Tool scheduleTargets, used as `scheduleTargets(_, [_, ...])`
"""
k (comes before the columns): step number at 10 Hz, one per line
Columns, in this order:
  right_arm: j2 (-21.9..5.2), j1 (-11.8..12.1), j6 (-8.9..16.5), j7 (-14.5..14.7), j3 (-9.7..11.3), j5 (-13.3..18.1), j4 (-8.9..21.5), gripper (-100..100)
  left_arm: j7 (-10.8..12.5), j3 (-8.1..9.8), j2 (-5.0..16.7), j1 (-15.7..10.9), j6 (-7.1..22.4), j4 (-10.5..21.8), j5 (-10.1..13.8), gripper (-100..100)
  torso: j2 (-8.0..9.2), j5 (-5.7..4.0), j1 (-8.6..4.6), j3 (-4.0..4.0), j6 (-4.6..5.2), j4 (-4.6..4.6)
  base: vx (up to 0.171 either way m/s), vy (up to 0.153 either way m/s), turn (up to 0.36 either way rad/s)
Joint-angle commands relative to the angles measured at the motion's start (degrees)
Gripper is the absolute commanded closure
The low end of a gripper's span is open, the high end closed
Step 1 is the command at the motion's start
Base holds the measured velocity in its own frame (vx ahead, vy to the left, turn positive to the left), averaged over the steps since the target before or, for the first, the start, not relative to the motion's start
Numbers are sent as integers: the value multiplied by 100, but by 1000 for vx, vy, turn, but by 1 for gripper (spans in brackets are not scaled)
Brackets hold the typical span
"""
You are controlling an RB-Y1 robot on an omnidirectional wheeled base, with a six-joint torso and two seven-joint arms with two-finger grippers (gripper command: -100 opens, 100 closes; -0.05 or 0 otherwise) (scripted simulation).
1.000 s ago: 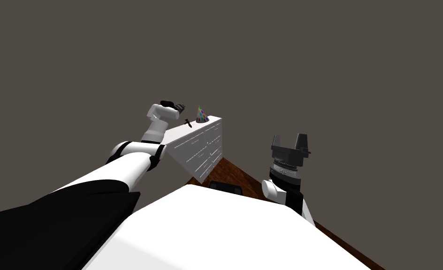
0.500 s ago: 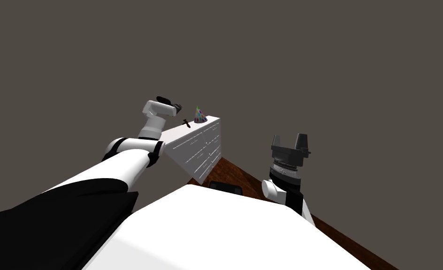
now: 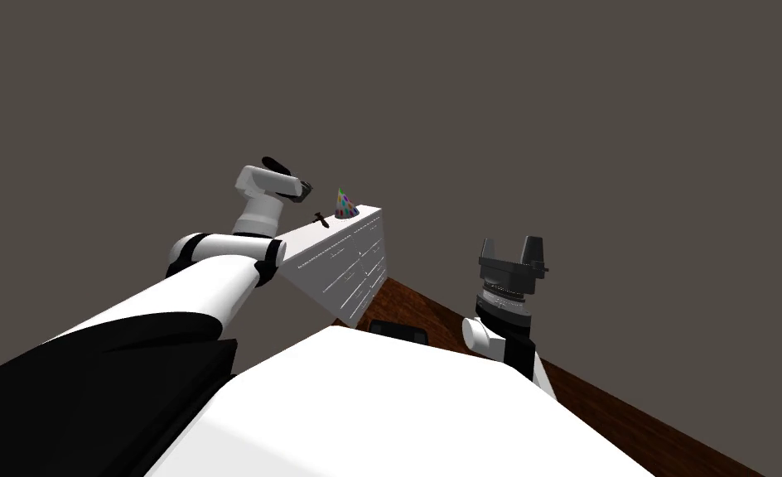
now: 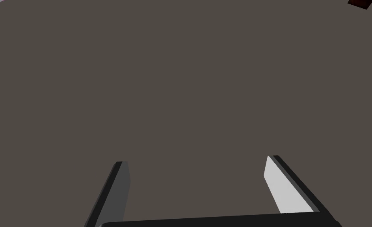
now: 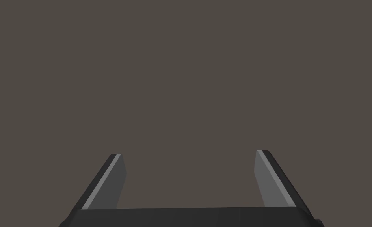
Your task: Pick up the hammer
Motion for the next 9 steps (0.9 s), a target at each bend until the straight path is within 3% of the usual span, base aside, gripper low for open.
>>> scheduleTargets(1, [0, 0, 0, 0, 0, 0, 0, 0, -25, -19, 21, -154, 195, 286, -1, -100, 0, 0, 0, 0, 0, 0, -21, 25, -3])
scheduleTargets(2, [0, 0, 0, 0, 0, 0, 0, 0, -25, -19, 21, -154, 195, 324, -1, -100, -2, 1, -3, -1, -3, 0, -5, 6, 21])
scheduleTargets(3, [0, 1, 0, 0, 0, 0, 0, 0, -74, -36, 158, -432, 468, 564, 5, -100, -8, -1, -9, -4, -2, -2, -21, 35, -249])
scheduleTargets(4, [0, -1, 0, 0, 0, 0, 0, 0, -74, -36, 158, -511, 627, 704, 5, -100, -5, -3, -6, -3, 5, -1, -30, 58, -195])
scheduleTargets(6, [0, 1, 0, 0, 0, 0, 0, 0, -74, -36, 158, -511, 660, 796, 5, -100, -5, 2, 1, -2, -4, -1, -12, 23, 17])
scheduleTargets(7, [0, 1, 0, 0, 0, 0, 0, 0, -118, -53, 281, -758, 968, 987, 7, -100, -8, 0, -7, -5, -3, -2, -16, 48, -244])
scheduleTargets(9, [0, 0, 0, 0, 0, 0, 0, 0, -118, -53, 281, -855, 1113, 1264, 7, -100, -4, 1, 3, -2, -1, -1, -26, 43, -89])
